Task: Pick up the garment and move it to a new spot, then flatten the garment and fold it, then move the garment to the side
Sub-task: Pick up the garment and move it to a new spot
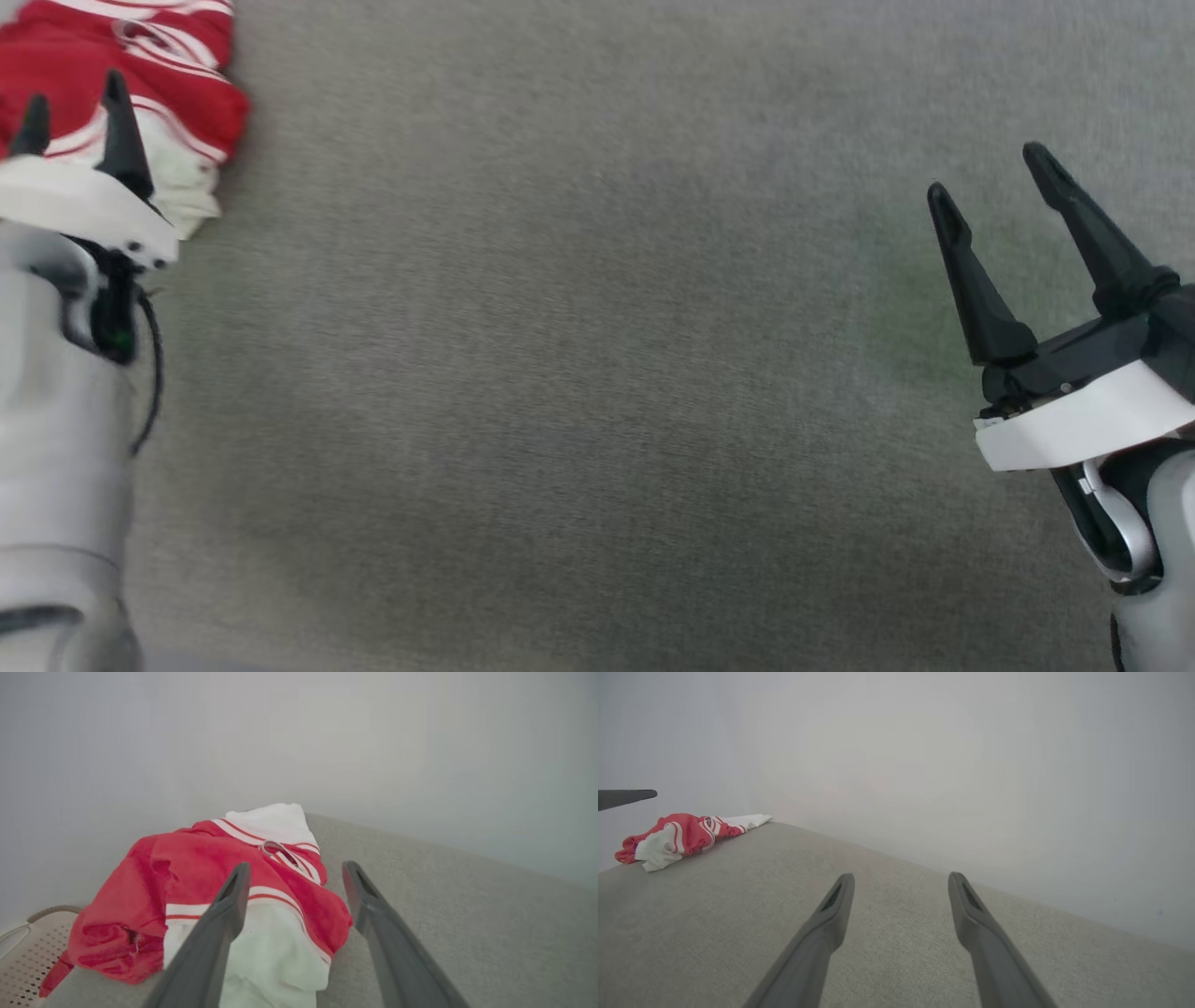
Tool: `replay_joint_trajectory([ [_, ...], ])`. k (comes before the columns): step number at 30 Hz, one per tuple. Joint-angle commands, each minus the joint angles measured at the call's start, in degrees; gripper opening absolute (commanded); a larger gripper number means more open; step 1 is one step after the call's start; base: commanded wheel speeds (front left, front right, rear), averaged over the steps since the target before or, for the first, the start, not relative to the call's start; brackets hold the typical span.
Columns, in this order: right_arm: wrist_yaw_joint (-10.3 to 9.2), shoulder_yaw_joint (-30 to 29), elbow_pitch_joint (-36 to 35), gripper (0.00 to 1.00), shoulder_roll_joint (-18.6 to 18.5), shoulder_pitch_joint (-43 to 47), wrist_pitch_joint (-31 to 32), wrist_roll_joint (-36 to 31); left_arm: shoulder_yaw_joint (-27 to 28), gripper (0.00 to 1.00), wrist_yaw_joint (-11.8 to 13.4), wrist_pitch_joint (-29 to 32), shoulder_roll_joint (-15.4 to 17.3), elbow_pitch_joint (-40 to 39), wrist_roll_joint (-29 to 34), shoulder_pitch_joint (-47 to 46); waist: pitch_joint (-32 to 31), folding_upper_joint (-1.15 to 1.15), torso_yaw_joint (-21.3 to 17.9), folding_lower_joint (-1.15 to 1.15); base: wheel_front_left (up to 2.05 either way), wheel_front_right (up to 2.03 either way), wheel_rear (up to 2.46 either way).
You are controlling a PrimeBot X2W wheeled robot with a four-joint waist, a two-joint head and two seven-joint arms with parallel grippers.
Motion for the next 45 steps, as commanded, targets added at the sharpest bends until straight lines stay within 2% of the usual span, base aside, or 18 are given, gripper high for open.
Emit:
replay_joint_trajectory([
  [1,-0.03,0.1,-0.9,1.0,-0.3,-0.8,0.5,0.2,0.1,1.0,-0.2,0.9,1.2,1.7,-0.6,-2.5,2.9,0.0,-2.0,0.0,0.0,0.0,0.0],
  [5,-0.03,0.6,-3.1,1.0,-0.9,-1.6,1.7,0.4,-0.2,1.0,0.7,4.0,2.7,7.9,-0.5,-6.4,5.3,0.0,-3.2,0.0,0.0,0.0,0.0],
  [11,-0.04,0.8,-6.4,1.0,-1.6,-2.2,4.0,0.4,-0.3,1.0,4.2,11.2,4.6,13.2,-0.8,-10.5,8.4,0.0,-4.4,0.0,0.0,0.0,0.0],
  [15,-0.04,0.7,-7.9,1.0,-2.0,-2.3,5.1,0.4,-0.5,1.0,5.5,18.1,4.4,14.5,-1.5,-11.3,9.9,0.0,-5.0,0.0,0.0,0.0,0.0],
  [18,-0.03,0.3,-9.3,1.0,-2.4,-1.9,6.0,0.3,-1.0,1.0,6.4,27.5,3.5,15.5,-1.9,-10.2,11.0,0.0,-5.2,0.0,0.0,0.0,0.0],
  [20,-0.04,0.1,-10.0,1.0,-2.3,-1.7,6.4,0.1,-1.4,1.0,6.1,31.9,2.7,16.1,-2.2,-9.5,11.3,0.0,-5.3,0.0,0.0,0.0,0.0],
  [22,-0.04,0.1,-10.4,1.0,-2.2,-1.6,6.8,0.0,-1.3,1.0,6.5,34.9,2.2,16.5,-2.7,-8.7,11.6,0.0,-5.3,0.0,0.0,0.0,0.0],
  [24,-0.04,0.2,-10.9,1.0,-2.2,-1.7,7.1,0.0,-1.1,1.0,5.9,36.7,1.6,16.6,-3.1,-8.3,11.8,0.0,-5.4,0.0,0.0,0.0,0.0],
  [25,-0.04,0.2,-11.2,1.0,-2.2,-1.8,7.2,0.0,-1.2,0.84,5.8,37.1,1.5,16.7,-3.3,-8.2,11.9,0.0,-5.4,0.0,0.0,0.0,0.0],
  [26,-0.04,0.1,-11.3,1.0,-2.1,-1.9,7.4,0.0,-1.2,0.0,5.5,37.3,1.4,16.7,-3.3,-8.3,12.0,0.0,-5.4,0.0,0.0,0.0,0.0],
  [34,-0.03,-1.9,-11.2,1.0,-1.8,-1.7,6.9,-0.5,-1.6,0.0,4.5,32.8,3.9,15.1,-3.3,-12.3,11.4,0.0,-4.3,0.0,0.0,0.0,0.0],
  [45,-0.03,-4.9,-9.2,1.0,0.9,0.3,4.3,-0.9,-5.1,0.0,3.3,24.9,8.6,10.5,0.1,-18.7,4.3,0.0,-1.4,0.0,0.0,0.0,0.0],
])
